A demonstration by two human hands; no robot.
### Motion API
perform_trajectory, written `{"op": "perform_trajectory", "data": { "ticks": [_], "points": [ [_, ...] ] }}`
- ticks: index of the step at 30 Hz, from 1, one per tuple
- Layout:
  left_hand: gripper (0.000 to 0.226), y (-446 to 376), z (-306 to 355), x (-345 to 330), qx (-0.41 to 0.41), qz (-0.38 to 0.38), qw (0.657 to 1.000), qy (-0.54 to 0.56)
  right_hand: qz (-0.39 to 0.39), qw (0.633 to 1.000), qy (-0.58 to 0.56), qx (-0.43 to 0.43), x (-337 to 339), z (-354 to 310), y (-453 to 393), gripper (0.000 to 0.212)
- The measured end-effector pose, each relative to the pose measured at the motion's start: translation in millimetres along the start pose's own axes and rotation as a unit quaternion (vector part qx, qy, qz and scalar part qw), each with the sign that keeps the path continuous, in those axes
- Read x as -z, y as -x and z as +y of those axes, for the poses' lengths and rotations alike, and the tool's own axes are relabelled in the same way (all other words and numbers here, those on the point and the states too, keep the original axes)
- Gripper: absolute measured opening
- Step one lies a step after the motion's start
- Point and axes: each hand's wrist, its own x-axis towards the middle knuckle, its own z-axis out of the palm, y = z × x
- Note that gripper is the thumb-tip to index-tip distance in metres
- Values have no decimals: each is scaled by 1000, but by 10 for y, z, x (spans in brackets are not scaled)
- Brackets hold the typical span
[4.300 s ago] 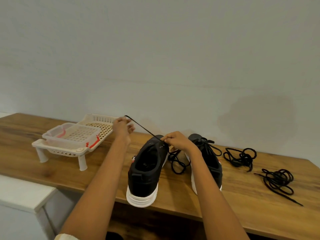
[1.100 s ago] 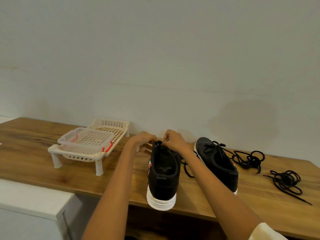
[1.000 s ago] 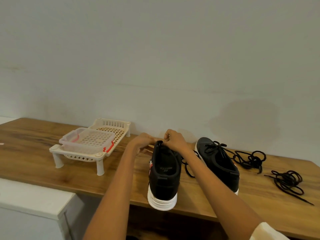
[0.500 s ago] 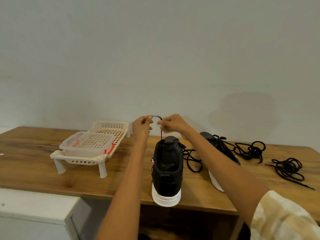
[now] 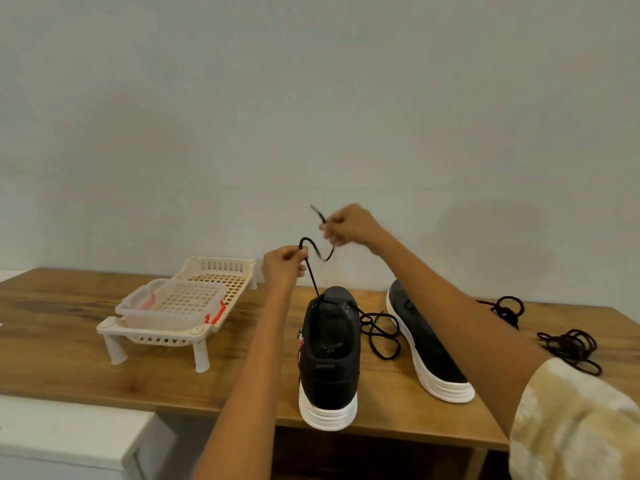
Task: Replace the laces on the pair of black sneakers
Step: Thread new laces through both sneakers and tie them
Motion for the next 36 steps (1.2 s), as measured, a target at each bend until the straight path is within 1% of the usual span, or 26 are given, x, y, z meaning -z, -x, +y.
{"op": "perform_trajectory", "data": {
  "ticks": [1,2,4,5,7,8,9,10,11,12,13,14,15,16,18,19,20,21,23,24,25,27,30,32,34,36],
  "points": [
    [17,2,52,-36,-16,0,1000,-3,-38,998,38,-8,-77,122,59,21],
    [15,20,77,-69,-26,-5,1000,-11,-68,997,46,-10,-150,216,117,21],
    [10,44,66,-102,-36,-2,999,-16,-108,993,52,-13,-262,361,204,23],
    [9,38,39,-94,-29,3,1000,-2,-128,989,77,-19,-302,421,233,25],
    [12,11,-11,-65,21,-8,998,64,-169,975,137,-41,-375,528,272,28],
    [12,6,-34,-46,58,-26,992,108,-174,972,147,-54,-403,577,290,31],
    [11,12,-48,-29,93,-43,984,144,-159,975,142,-64,-420,630,301,34],
    [13,8,-88,-15,121,-55,980,150,-123,982,129,-69,-420,678,319,36],
    [15,-11,-142,3,135,-62,982,119,-76,987,118,-73,-408,734,327,37],
    [17,-40,-197,28,131,-68,988,48,-45,990,108,-84,-381,782,346,36],
    [18,-64,-246,68,109,-86,989,-45,-44,988,103,-103,-359,837,364,36],
    [19,-76,-269,109,79,-119,981,-134,-72,984,106,-127,-337,881,396,39],
    [19,-68,-275,143,54,-167,964,-200,-113,976,106,-153,-323,925,433,44],
    [21,-46,-261,169,38,-223,944,-241,-150,967,101,-181,-317,967,470,49],
    [29,8,-232,201,34,-309,910,-276,-186,954,73,-222,-298,1019,529,47],
    [31,13,-221,213,34,-330,900,-283,-188,953,59,-229,-277,1044,540,38],
    [28,9,-220,225,32,-342,893,-289,-195,952,62,-228,-244,1053,551,28],
    [23,0,-217,234,31,-349,888,-296,-211,949,77,-220,-206,1061,550,23],
    [15,-4,-210,235,34,-354,879,-317,-229,947,94,-207,-86,1031,545,33],
    [15,3,-206,227,33,-351,876,-328,-208,952,101,-198,-8,984,532,33],
    [18,13,-208,218,29,-344,875,-339,-166,963,105,-185,90,934,505,31],
    [22,27,-218,206,24,-327,879,-347,-52,980,114,-157,333,856,382,24],
    [22,18,-250,204,30,-315,894,-317,117,968,170,-144,734,781,200,23],
    [21,42,-248,198,45,-307,900,-307,194,959,156,-135,912,706,135,23],
    [18,75,-223,182,68,-293,910,-287,222,964,70,-130,973,633,111,23],
    [16,90,-194,168,110,-257,940,-193,192,972,15,-135,886,585,145,27]
  ]
}}
